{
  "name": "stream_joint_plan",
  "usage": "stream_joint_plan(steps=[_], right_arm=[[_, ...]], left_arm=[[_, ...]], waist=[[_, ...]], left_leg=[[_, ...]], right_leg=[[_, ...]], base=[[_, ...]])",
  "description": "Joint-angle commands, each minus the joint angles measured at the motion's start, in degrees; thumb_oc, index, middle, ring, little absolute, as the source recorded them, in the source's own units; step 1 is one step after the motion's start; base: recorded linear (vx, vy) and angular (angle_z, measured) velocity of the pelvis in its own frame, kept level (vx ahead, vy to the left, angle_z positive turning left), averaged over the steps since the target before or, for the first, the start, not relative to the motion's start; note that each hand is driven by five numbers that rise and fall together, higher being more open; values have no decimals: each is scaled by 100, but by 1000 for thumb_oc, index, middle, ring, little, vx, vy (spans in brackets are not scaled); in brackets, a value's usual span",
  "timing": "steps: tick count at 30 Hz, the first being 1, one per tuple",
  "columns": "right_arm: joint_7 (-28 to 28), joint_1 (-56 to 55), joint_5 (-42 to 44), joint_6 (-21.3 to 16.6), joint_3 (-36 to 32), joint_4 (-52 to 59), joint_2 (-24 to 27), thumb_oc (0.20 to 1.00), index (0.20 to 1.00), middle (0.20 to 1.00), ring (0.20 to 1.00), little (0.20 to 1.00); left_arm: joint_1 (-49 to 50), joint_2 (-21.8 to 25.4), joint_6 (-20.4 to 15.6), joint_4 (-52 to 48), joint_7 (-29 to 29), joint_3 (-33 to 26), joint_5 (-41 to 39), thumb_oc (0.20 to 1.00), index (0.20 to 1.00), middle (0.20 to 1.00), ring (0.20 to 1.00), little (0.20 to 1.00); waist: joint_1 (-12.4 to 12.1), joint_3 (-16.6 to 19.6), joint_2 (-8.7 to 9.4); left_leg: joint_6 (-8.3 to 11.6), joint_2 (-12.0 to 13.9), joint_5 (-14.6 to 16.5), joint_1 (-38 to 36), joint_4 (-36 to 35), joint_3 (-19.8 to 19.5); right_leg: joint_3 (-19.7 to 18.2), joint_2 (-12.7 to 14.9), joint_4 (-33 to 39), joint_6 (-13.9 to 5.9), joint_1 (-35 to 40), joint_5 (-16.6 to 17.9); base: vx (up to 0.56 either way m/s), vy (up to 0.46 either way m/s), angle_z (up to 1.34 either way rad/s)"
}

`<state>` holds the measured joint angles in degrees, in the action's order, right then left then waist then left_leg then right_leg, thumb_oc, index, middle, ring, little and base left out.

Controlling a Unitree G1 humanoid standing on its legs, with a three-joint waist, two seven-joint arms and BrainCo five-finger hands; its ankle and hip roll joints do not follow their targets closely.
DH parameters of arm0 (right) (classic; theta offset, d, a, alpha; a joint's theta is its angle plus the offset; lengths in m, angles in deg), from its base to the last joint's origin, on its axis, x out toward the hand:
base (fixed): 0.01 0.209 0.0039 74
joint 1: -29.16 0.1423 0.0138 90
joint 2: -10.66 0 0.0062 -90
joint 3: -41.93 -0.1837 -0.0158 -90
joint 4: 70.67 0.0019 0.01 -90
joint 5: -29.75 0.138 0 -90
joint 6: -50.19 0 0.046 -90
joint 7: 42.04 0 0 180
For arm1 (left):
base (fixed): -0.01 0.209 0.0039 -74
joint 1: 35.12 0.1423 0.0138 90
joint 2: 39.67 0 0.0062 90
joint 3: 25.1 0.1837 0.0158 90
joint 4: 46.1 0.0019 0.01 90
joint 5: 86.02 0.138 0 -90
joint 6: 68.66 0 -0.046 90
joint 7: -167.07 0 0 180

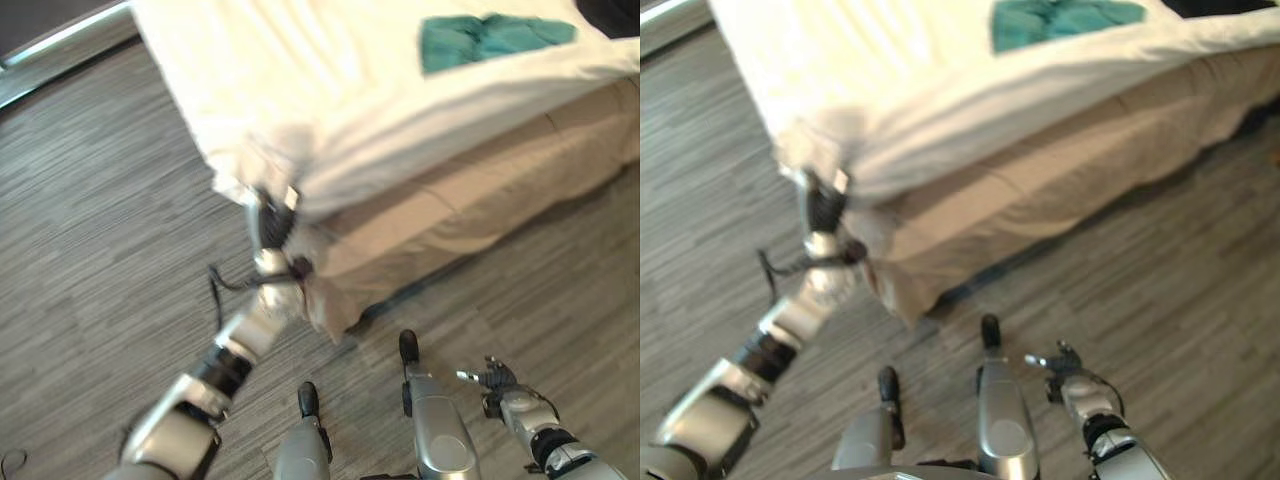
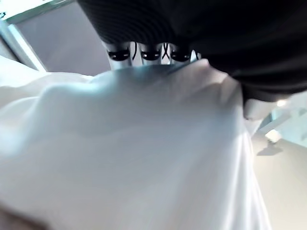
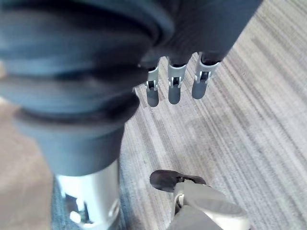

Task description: Tidy up the quilt and then pick up the clothes from the bed and put them into the laundry hamper.

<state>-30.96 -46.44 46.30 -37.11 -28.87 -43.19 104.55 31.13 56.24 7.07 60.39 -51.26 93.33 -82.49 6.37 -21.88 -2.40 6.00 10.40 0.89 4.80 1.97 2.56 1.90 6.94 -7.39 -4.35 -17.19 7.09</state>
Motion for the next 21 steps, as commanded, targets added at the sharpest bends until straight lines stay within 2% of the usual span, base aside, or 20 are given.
stream_joint_plan(steps=[1, 2, 3, 4, 5, 8, 11, 12, 13, 14, 15, 16, 18, 19, 20, 21], right_arm=[[-42, -68, 368, -138, -202, -197, -125, 1000, 1000, 1000, 1000, 1000], [-35, -58, 410, -141, -215, -211, -128, 1000, 1000, 1000, 1000, 1000], [-41, 5, 402, -101, -280, -277, -132, 1000, 1000, 1000, 1000, 1000], [-42, 26, 374, -82, -288, -290, -129, 1000, 1000, 1000, 1000, 1000], [-12, 87, 347, -33, -262, -396, -127, 1000, 1000, 1000, 1000, 1000], [40, 113, 503, 5, -261, -495, -138, 1000, 1000, 1000, 1000, 1000], [315, 113, 1082, -31, -371, -554, -186, 1000, 1000, 1000, 1000, 1000], [506, 76, 1557, -109, -499, -554, -224, 1000, 1000, 1000, 1000, 1000], [841, -17, 2140, -311, -895, -435, -286, 1000, 1000, 1000, 1000, 1000], [1086, -84, 2234, -477, -1074, -325, -320, 285, 285, 285, 285, 285], [1179, -111, 2235, -464, -1140, -237, -309, 200, 200, 200, 200, 200], [2046, -386, 1668, -959, -1521, 663, 153, 200, 200, 200, 200, 200], [2054, -541, 1312, -1186, -1712, 1590, 519, 200, 200, 200, 200, 200], [1741, -615, 802, -1050, -2008, 3264, 961, 200, 200, 200, 200, 200], [1743, -622, 799, -1042, -2013, 3275, 960, 200, 200, 200, 200, 200], [1446, -525, 472, -949, -2038, 4228, 1159, 200, 200, 200, 200, 200]], left_arm=[[114, 377, 11, 190, 343, -209, 378, 1000, 1000, 1000, 1000, 1000], [184, 407, 9, 200, 388, -137, 516, 1000, 1000, 1000, 1000, 1000], [382, 523, 102, 322, 657, 176, 1252, 1000, 1000, 1000, 1000, 1000], [417, 543, 73, 346, 668, 251, 1387, 1000, 1000, 1000, 1000, 1000], [567, 573, 39, 570, 768, 604, 1648, 1000, 1000, 1000, 1000, 1000], [740, 440, 289, 885, 892, 836, 1536, 1000, 1000, 1000, 1000, 1000], [1060, 95, 709, 1667, 717, 768, 492, 1000, 1000, 1000, 1000, 1000], [1218, -134, 858, 2206, 611, 553, -247, 1000, 1000, 1000, 1000, 1000], [1509, -688, 1202, 3679, 502, -315, -1586, 1000, 1000, 1000, 1000, 1000], [1615, -867, 1497, 4406, 407, -811, -2332, 1000, 1000, 1000, 1000, 1000], [1700, -932, 1408, 4816, 446, -1113, -2372, 1000, 1000, 1000, 1000, 1000], [2201, -757, 1647, 6065, 352, -2507, -2069, 1000, 1000, 1000, 1000, 1000], [2405, -701, 1652, 6030, 387, -2587, -1681, 1000, 1000, 1000, 1000, 1000], [2605, -666, 1598, 5795, 455, -2595, -1460, 1000, 1000, 1000, 1000, 1000], [2606, -666, 1599, 5794, 455, -2593, -1460, 1000, 1000, 1000, 1000, 1000], [2625, -611, 1561, 5651, 496, -2584, -1482, 1000, 1000, 1000, 1000, 1000]], waist=[[-213, -177, 238], [-249, -186, 236], [-346, -204, 231], [-362, -210, 228], [-403, -205, 212], [-420, -172, 196], [-455, -95, 204], [-473, -58, 228], [-516, 14, 341], [-542, 77, 443], [-558, 78, 492], [-637, 246, 957], [-616, 303, 1101], [-553, 312, 1210], [-555, 314, 1209], [-526, 252, 1235]], left_leg=[[-25, 166, 130, 342, 482, 50], [-26, 151, 128, 337, 466, 44], [-31, 108, 100, 303, 404, 34], [-29, 100, 93, 295, 392, 37], [-42, 58, 87, 238, 353, 68], [-61, 20, 79, 148, 337, 96], [-97, -59, 75, 14, 290, 121], [-108, -86, 75, -47, 272, 139], [-122, -108, 78, -103, 299, 148], [-128, -96, 76, -88, 334, 127], [-130, -79, 99, -100, 374, 114], [-181, 31, 162, -154, 427, -5], [-203, 38, 186, -205, 384, -47], [-233, 13, 233, -189, 388, -67], [-233, 13, 234, -187, 391, -67], [-248, 23, 271, -158, 421, -64]], right_leg=[[-109, 419, 472, -443, 799, -446], [-65, 443, 495, -453, 823, -438], [52, 496, 557, -484, 897, -397], [73, 506, 565, -492, 908, -388], [143, 549, 613, -522, 981, -363], [165, 568, 661, -535, 1100, -346], [169, 586, 744, -560, 1242, -299], [179, 596, 787, -571, 1305, -271], [185, 585, 844, -586, 1393, -221], [185, 570, 863, -605, 1408, -187], [186, 551, 874, -614, 1446, -180], [178, 361, 984, -655, 1596, -71], [159, 303, 1003, -662, 1616, -41], [86, 274, 983, -683, 1549, -31], [86, 274, 982, -683, 1548, -32], [37, 265, 959, -697, 1502, -41]], base=[[-68, 64, 28], [-90, 108, 42], [-87, 114, 42], [-128, 211, 52], [-78, 159, 33], [-37, 125, 11], [-24, 76, -2], [-25, -12, -21], [-7, -92, -22], [1, -144, -21], [117, -505, -5], [141, -501, -6], [93, -291, -23], [6, -41, -24], [-19, -22, -10], [-45, -23, -9]])
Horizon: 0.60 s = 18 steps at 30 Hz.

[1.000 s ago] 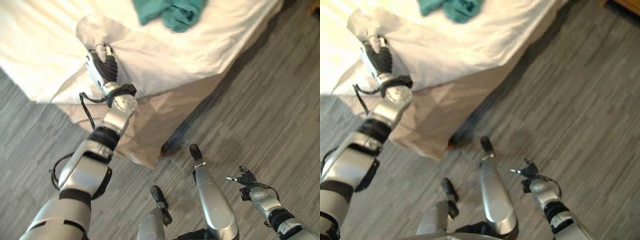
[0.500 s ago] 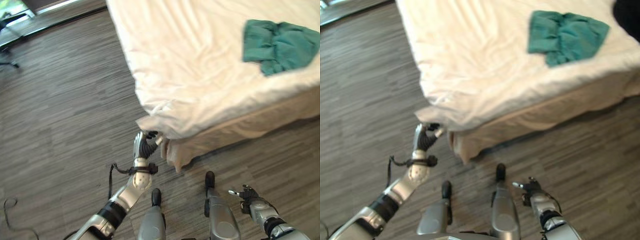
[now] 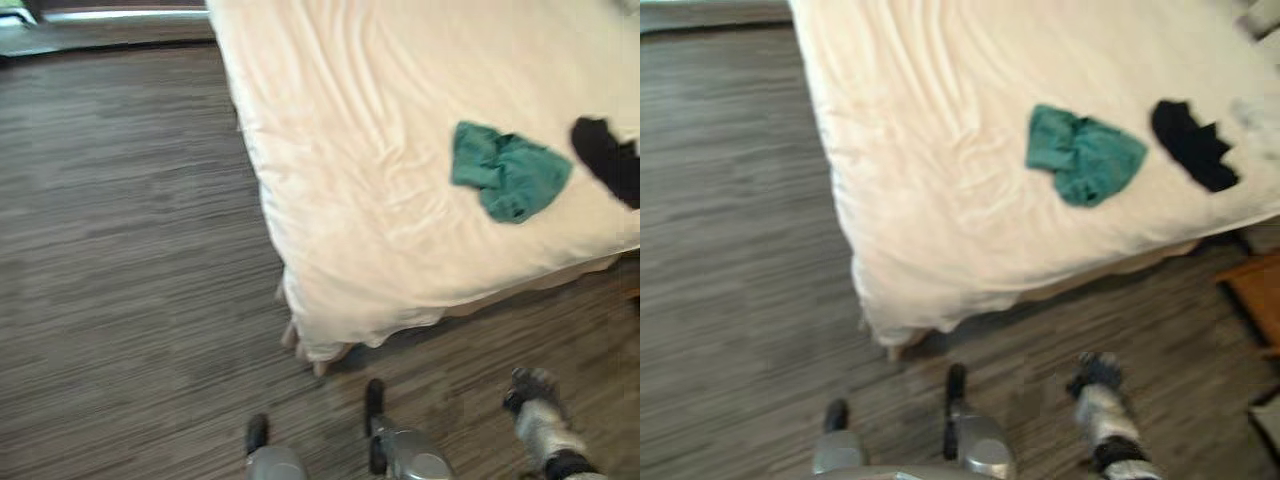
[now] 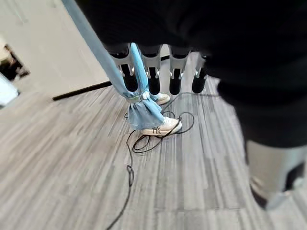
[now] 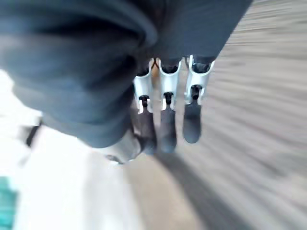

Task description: Tidy up the quilt and then pick up the clothes from the bed and put them into the laundry hamper.

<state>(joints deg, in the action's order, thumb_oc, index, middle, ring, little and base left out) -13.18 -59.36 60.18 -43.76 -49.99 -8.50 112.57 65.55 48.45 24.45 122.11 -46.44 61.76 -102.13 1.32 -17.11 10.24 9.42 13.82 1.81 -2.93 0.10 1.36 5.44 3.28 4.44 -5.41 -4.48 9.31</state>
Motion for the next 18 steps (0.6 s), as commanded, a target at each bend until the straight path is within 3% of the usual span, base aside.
stream_joint_plan(steps=[1, 5, 10, 14, 18], right_arm=[[-574, 1037, -1104, -160, 240, 1459, 497, 200, 200, 200, 200, 200], [-625, 2305, -1298, 332, 838, 1908, 785, 200, 200, 200, 200, 200], [-955, 3893, -1042, 611, 1349, 1087, 985, 200, 200, 200, 200, 200], [-1276, 5176, -822, 368, 1949, -478, 881, 200, 200, 200, 200, 200], [-1370, 5793, -930, 48, 2366, -1354, 761, 200, 200, 200, 200, 200]], left_arm=[[-900, 280, -149, -655, 65, 597, 363, 1000, 1000, 1000, 1000, 1000], [-1286, 501, -22, -773, 315, 823, 327, 1000, 1000, 1000, 1000, 1000], [-1355, 562, 58, -866, 400, 1255, 229, 1000, 1000, 1000, 1000, 1000], [-1405, 669, 27, -884, 567, 1525, 36, 1000, 1000, 1000, 1000, 1000], [-1402, 681, -126, -960, 684, 1624, -220, 1000, 1000, 1000, 1000, 1000]], waist=[[-14, -281, 16], [-166, -518, 111], [-512, -872, 61], [-849, -1267, -128], [-929, -1268, -319]], left_leg=[[-590, -305, 149, 724, 615, 44], [-525, -169, 120, 972, 707, -14], [-454, -128, 59, 1343, 845, -189], [-394, -176, -65, 1807, 950, -380], [-376, -255, -171, 2372, 1001, -490]], right_leg=[[-344, 635, -243, -609, 120, -251], [-247, 620, -229, -630, -2, -232], [-77, 637, -219, -638, -164, -215], [78, 653, -218, -606, -411, -206], [103, 690, -317, -583, -960, -205]], base=[[-54, -53, -14], [-6, -101, -11], [4, -82, 25], [-15, -49, 15], [-73, 27, 23]])
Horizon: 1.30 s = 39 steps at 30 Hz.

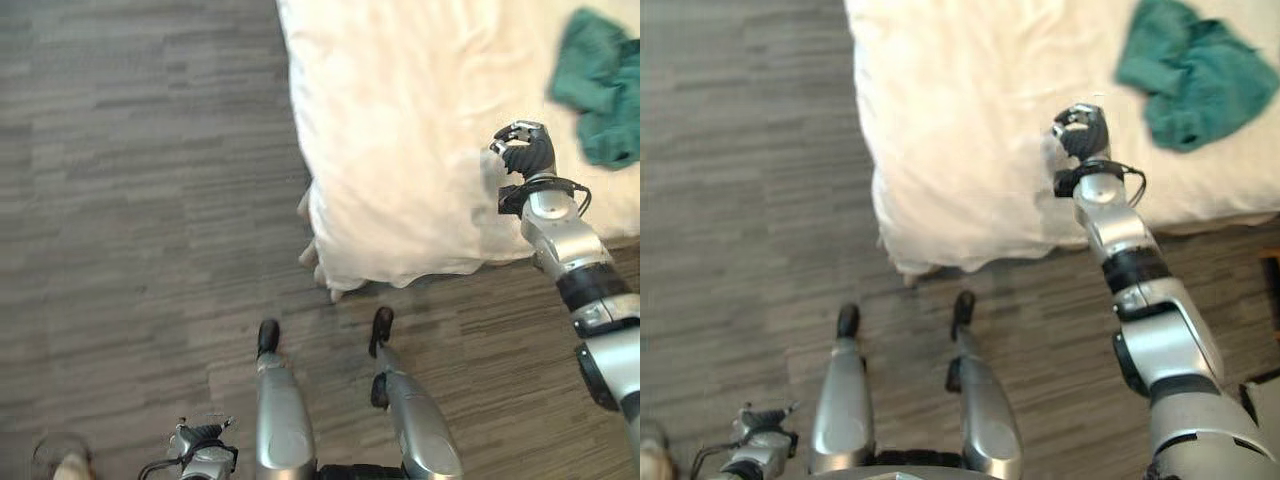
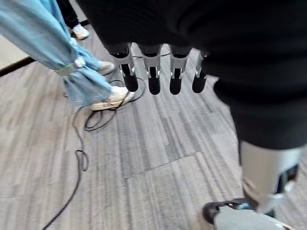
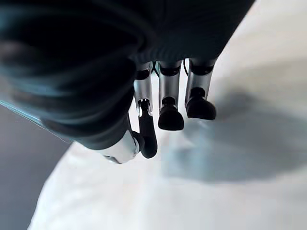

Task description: Tidy up the quilt and then pick up the clothes from the bed and put them into the laundry hamper.

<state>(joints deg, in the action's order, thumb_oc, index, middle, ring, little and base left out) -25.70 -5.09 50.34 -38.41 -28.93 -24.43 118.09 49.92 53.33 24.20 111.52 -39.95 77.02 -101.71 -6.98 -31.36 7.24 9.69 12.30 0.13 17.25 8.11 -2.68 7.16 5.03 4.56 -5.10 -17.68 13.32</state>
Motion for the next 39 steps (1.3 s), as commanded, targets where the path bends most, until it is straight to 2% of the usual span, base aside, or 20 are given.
stream_joint_plan(steps=[1, 2, 5, 6, 9, 11, 13, 16, 19, 21, 23, 25, 27, 30, 31, 32, 33, 34, 37, 39], right_arm=[[-197, 637, -29, -714, 451, -113, 126, 200, 200, 200, 200, 200], [-226, 656, -5, -738, 468, -135, 122, 200, 200, 200, 200, 200], [-622, 821, 70, -940, 675, -155, -50, 200, 200, 200, 200, 200], [-904, 709, 81, -1084, 724, 48, -256, 200, 200, 200, 200, 200], [-1211, 500, 7, -1117, 859, 580, -684, 200, 200, 200, 200, 200], [-1148, 93, -222, -745, 1276, 1756, -1421, 200, 200, 200, 200, 200], [-1123, -234, -306, -498, 1668, 2577, -1896, 200, 200, 200, 200, 200], [-893, -571, -100, -125, 2373, 3586, -2326, 200, 200, 200, 200, 200], [-766, -826, -304, 8, 2740, 3984, -2538, 200, 200, 200, 200, 200], [-319, -995, -624, 157, 2884, 4113, -2641, 200, 200, 200, 200, 200], [123, -1096, -717, 56, 2854, 3921, -2654, 200, 200, 200, 200, 200], [557, -1214, -899, -278, 2600, 3441, -2610, 200, 200, 200, 200, 200], [766, -1236, -1016, -451, 2281, 3151, -2489, 200, 200, 200, 200, 200], [995, -1177, -1115, -497, 1807, 2800, -2242, 200, 200, 200, 200, 200], [850, -979, -1056, -639, 1277, 2327, -1869, 200, 200, 200, 200, 200], [806, -887, -995, -648, 1137, 2188, -1729, 200, 200, 200, 200, 200], [656, -636, -839, -655, 843, 1839, -1339, 200, 200, 200, 200, 200], [474, -391, -697, -502, 680, 1586, -997, 200, 200, 200, 200, 200], [159, -39, -605, -155, 532, 1121, -538, 200, 200, 200, 200, 200], [-74, 21, -568, -121, 546, 748, -196, 200, 200, 200, 200, 200]], left_arm=[[178, 141, -172, 26, 105, 146, -365, 1000, 1000, 1000, 1000, 1000], [180, 133, -157, 14, 111, 149, -378, 1000, 1000, 1000, 1000, 1000], [333, -26, -314, -87, 334, 292, -269, 1000, 1000, 1000, 1000, 1000], [398, -111, -440, -114, 449, 390, -244, 1000, 1000, 1000, 1000, 1000], [414, -184, -556, -114, 528, 416, -221, 1000, 1000, 1000, 1000, 1000], [304, -260, -588, -91, 411, 453, -274, 1000, 1000, 1000, 1000, 1000], [230, -296, -559, -79, 224, 456, -342, 1000, 1000, 1000, 1000, 1000], [-17, -293, -428, 71, 63, 419, -360, 1000, 1000, 1000, 1000, 1000], [-286, -285, -262, 257, -56, 398, -223, 1000, 1000, 1000, 1000, 1000], [-479, -292, -91, 376, -194, 406, -230, 1000, 1000, 1000, 1000, 1000], [-576, -282, -50, 481, -263, 364, -90, 1000, 1000, 1000, 1000, 1000], [-614, -244, 3, 632, -344, 254, 110, 1000, 1000, 1000, 1000, 1000], [-637, -176, 80, 724, -370, 154, 202, 1000, 1000, 1000, 1000, 1000], [-642, -76, 249, 751, -342, 75, 270, 1000, 1000, 1000, 1000, 1000], [-605, 11, 347, 743, -242, 10, 341, 1000, 1000, 1000, 1000, 1000], [-597, 34, 377, 738, -214, 13, 353, 1000, 1000, 1000, 1000, 1000], [-579, 85, 401, 718, -112, 53, 318, 1000, 1000, 1000, 1000, 1000], [-523, 66, 410, 708, -27, 152, -48, 1000, 1000, 1000, 1000, 1000], [-405, -25, 543, 469, 152, 167, -736, 1000, 1000, 1000, 1000, 1000], [-337, -49, 492, 293, 365, 131, -787, 1000, 1000, 1000, 1000, 1000]], waist=[[-127, 156, -138], [-126, 156, -150], [-190, 156, -341], [-196, 156, -401], [-177, 156, -427], [-131, 156, -380], [-95, 156, -314], [-73, 156, -170], [-75, 156, -5], [-76, 157, 113], [-75, 200, 198], [-65, 338, 307], [-50, 423, 365], [-23, 469, 378], [-8, 445, 328], [-3, 432, 304], [11, 370, 229], [46, 279, 96], [136, 157, -193], [217, 156, -377]], left_leg=[[-390, -169, -39, 767, 308, -186], [-391, -177, -39, 807, 325, -199], [-384, -331, -78, 1240, 439, -342], [-388, -401, -102, 1311, 431, -379], [-416, -464, -108, 1305, 403, -357], [-466, -493, -99, 1156, 326, -265], [-497, -515, -46, 996, 308, -223], [-541, -541, 83, 577, 248, -132], [-577, -564, 191, 114, 163, -59], [-613, -539, 291, -190, 162, 2], [-635, -482, 333, -352, 179, 55], [-637, -372, 369, -497, 197, 115], [-628, -306, 376, -580, 184, 132], [-601, -237, 347, -618, 134, 132], [-569, -205, 289, -570, 69, 100], [-559, -202, 267, -545, 46, 85], [-533, -207, 213, -450, 10, 44], [-488, -219, 128, -361, -23, -21], [-449, -304, 19, -157, -6, -101], [-426, -346, -52, 152, 59, -143]], right_leg=[[-41, 543, -430, -587, -8, -620], [-37, 546, -441, -584, -38, -622], [-24, 565, -561, -513, -441, -650], [-5, 585, -589, -481, -539, -656], [-27, 608, -601, -472, -584, -658], [-77, 625, -554, -475, -485, -655], [-145, 625, -513, -497, -337, -662], [-264, 606, -373, -551, 81, -652], [-292, 630, -216, -631, 539, -591], [-276, 663, -202, -694, 815, -552], [-250, 683, -198, -728, 974, -522], [-191, 693, -193, -763, 1132, -507], [-173, 689, -180, -787, 1218, -493], [-176, 678, -161, -803, 1262, -492], [-238, 652, -142, -798, 1220, -504], [-267, 641, -134, -793, 1196, -509], [-348, 612, -119, -775, 1117, -520], [-412, 597, -109, -755, 1019, -526], [-533, 604, -226, -707, 704, -581], [-566, 613, -375, -647, 309, -610]], base=[[-104, 55, 10], [-124, 76, -1], [-80, 110, 1], [-62, 157, 1], [-56, 145, -7], [-57, 122, -8], [-50, 88, -8], [-43, 70, 2], [-32, 52, 9], [56, -29, 5], [153, -111, -11], [208, -172, -20], [199, -199, 11], [135, -153, 4], [110, -161, 7], [36, -134, 5], [-33, -22, 2], [-57, 43, -3], [-39, 144, -14], [-42, 151, -15]])
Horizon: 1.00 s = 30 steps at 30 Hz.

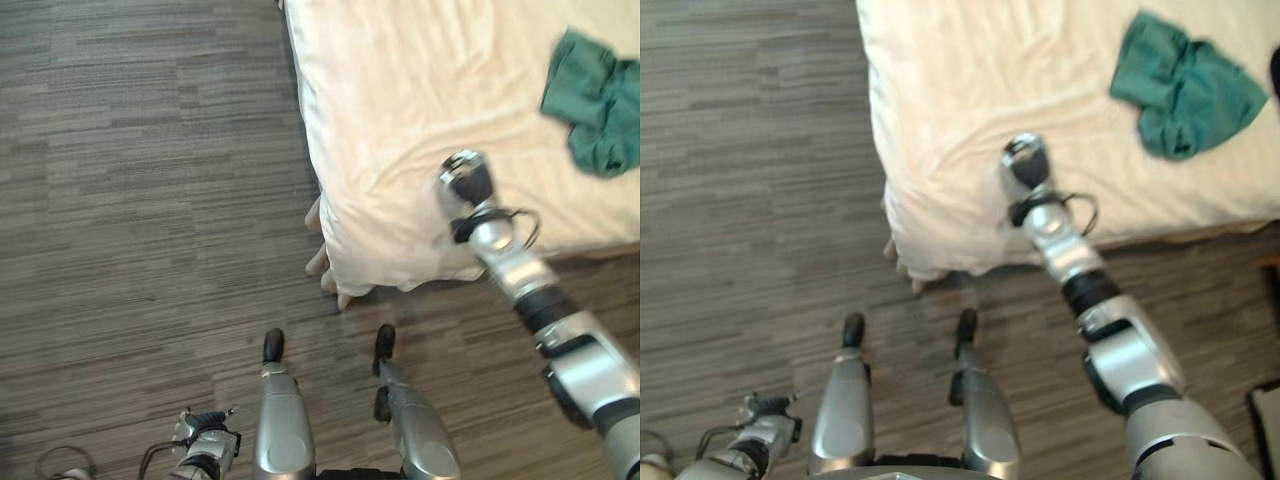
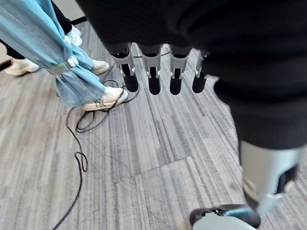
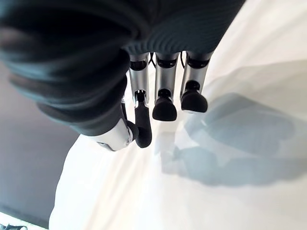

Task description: Tidy up the quilt and then pick up the clothes from the bed and put them into the laundry hamper.

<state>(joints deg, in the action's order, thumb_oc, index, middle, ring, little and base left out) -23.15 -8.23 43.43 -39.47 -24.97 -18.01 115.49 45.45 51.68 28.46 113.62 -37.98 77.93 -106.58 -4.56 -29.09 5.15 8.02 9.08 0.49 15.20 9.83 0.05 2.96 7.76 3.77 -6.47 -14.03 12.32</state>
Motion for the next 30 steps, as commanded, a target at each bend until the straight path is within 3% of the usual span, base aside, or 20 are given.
stream_joint_plan(steps=[1, 2, 3, 4, 9, 10, 14, 15, 16, 19, 22, 27, 30], right_arm=[[-328, 335, 123, -14, 150, 106, 64, 200, 200, 200, 200, 200], [-328, 335, 123, -14, 150, 106, 64, 200, 200, 200, 200, 200], [-447, 148, 183, 81, 167, -379, 341, 200, 200, 200, 200, 200], [-428, 25, 314, 77, 157, -546, 387, 200, 200, 200, 200, 200], [-438, -179, 405, 76, 77, -789, 414, 200, 200, 200, 200, 200], [-600, -1099, 131, 54, -199, -1234, 292, 200, 200, 200, 200, 200], [-278, -2194, 433, 310, -363, -1391, 80, 200, 200, 200, 200, 200], [-153, -2634, 615, 380, -497, -1542, -105, 545, 545, 545, 545, 545], [-105, -2792, 728, 422, -561, -1618, -173, 1000, 1000, 1000, 1000, 1000], [-224, -3660, 774, 209, -978, -2177, -593, 1000, 1000, 1000, 1000, 1000], [-378, -4157, 1000, 109, -1475, -2643, -927, 1000, 1000, 1000, 1000, 1000], [-357, -4492, 773, 36, -1746, -2776, -1075, 1000, 1000, 1000, 1000, 1000], [-279, -4648, 777, -38, -1865, -2829, -1167, 1000, 1000, 1000, 1000, 1000]], left_arm=[[110, 117, 66, 83, 168, 40, -300, 1000, 1000, 1000, 1000, 1000], [110, 117, 66, 83, 168, 40, -300, 1000, 1000, 1000, 1000, 1000], [128, 117, 139, -294, 289, 99, -429, 1000, 1000, 1000, 1000, 1000], [96, 102, 205, -411, 276, 124, -520, 1000, 1000, 1000, 1000, 1000], [46, 77, 307, -546, 245, 184, -709, 1000, 1000, 1000, 1000, 1000], [88, -88, 306, -640, 550, 22, -1112, 1000, 1000, 1000, 1000, 1000], [73, -135, 191, -704, 517, 34, -673, 1000, 1000, 1000, 1000, 1000], [30, -113, 113, -646, 401, 53, -577, 1000, 1000, 1000, 1000, 1000], [9, -98, 92, -620, 380, 56, -572, 1000, 1000, 1000, 1000, 1000], [23, -79, 2, -470, 404, -43, -490, 1000, 1000, 1000, 1000, 1000], [76, -53, -48, -332, 412, -137, -54, 1000, 1000, 1000, 1000, 1000], [103, -66, 9, -191, 332, -194, 46, 1000, 1000, 1000, 1000, 1000], [144, -126, 37, -155, 374, -228, 259, 1000, 1000, 1000, 1000, 1000]], waist=[[-26, -70, -168], [-26, -70, -168], [91, -70, -358], [133, -70, -397], [182, -70, -437], [237, -70, -397], [414, -70, -259], [495, -70, -216], [532, -70, -202], [659, -70, -161], [675, -2, -208], [773, 310, -263], [793, 565, -321]], left_leg=[[-259, -24, -88, 357, -112, -417], [-259, -24, -88, 357, -112, -417], [-252, -54, -137, 835, 64, -437], [-258, -70, -138, 946, 104, -454], [-261, -99, -150, 1043, 110, -501], [-454, -657, 79, 1029, 303, -995], [-617, -838, 432, 932, 682, -755], [-675, -875, 548, 841, 784, -635], [-693, -882, 575, 803, 799, -589], [-771, -788, 691, 462, 888, -107], [-860, -510, 778, 147, 1013, 516], [-845, -362, 761, -181, 844, 980], [-852, -378, 696, -530, 526, 1205]], right_leg=[[-145, 340, -297, -510, -57, -511], [-145, 340, -297, -510, -57, -511], [-201, 343, -527, -408, -604, -566], [-225, 336, -573, -377, -729, -582], [-260, 318, -607, -334, -849, -604], [-841, 194, -573, -277, -902, -507], [-1010, 229, -456, -316, -738, -392], [-1031, 250, -353, -355, -621, -343], [-1031, 260, -305, -373, -583, -331], [-736, 358, -332, -455, -314, -324], [-136, 620, -1159, -457, -137, -490], [52, 897, -1285, -408, 229, -598], [142, 1083, -1121, -476, 644, -583]], base=[[-43, 69, -7], [-92, 149, -3], [-124, 190, -5], [-159, 235, -5], [-73, 148, -9], [-250, 578, 2], [-203, 346, -113], [-101, 104, -66], [-94, 122, -42], [-64, 127, -29], [-89, 125, -89], [23, 55, -138], [71, -33, -113]])
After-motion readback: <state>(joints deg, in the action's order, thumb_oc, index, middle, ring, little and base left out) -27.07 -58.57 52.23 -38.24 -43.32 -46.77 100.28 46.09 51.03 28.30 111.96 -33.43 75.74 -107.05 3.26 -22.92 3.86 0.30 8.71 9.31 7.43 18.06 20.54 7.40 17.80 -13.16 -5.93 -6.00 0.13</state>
